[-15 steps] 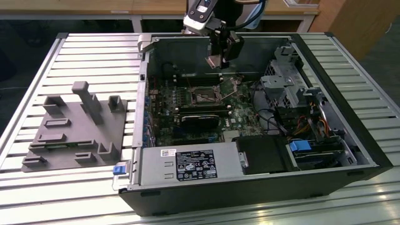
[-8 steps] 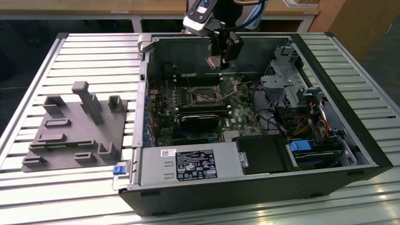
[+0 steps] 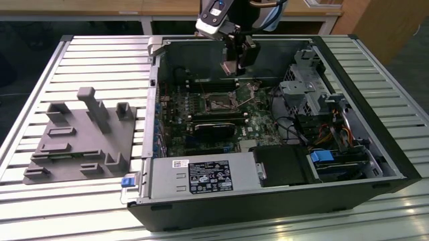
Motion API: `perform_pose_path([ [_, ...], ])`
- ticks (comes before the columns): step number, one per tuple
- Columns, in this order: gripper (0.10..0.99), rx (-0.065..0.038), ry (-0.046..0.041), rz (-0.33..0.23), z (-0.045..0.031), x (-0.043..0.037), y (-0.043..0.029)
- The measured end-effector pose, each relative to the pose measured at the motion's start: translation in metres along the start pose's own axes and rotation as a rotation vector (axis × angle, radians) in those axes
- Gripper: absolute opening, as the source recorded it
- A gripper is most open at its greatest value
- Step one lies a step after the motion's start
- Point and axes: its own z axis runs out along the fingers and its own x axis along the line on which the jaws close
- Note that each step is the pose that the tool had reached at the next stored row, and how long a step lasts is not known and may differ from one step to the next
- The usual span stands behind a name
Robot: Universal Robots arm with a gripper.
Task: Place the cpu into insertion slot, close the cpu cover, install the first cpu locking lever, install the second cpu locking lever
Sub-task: 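Place the cpu into insertion slot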
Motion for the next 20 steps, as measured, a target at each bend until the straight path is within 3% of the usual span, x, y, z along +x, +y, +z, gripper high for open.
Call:
perform_pose_path([
  [7, 0.537, 0.003, -0.0136, 0.018, 0.0067, 0.0042, 0.0005],
  [20, 0.537, 0.004, -0.0229, 0.113, 0.0145, 0.0058, -0.0011],
])
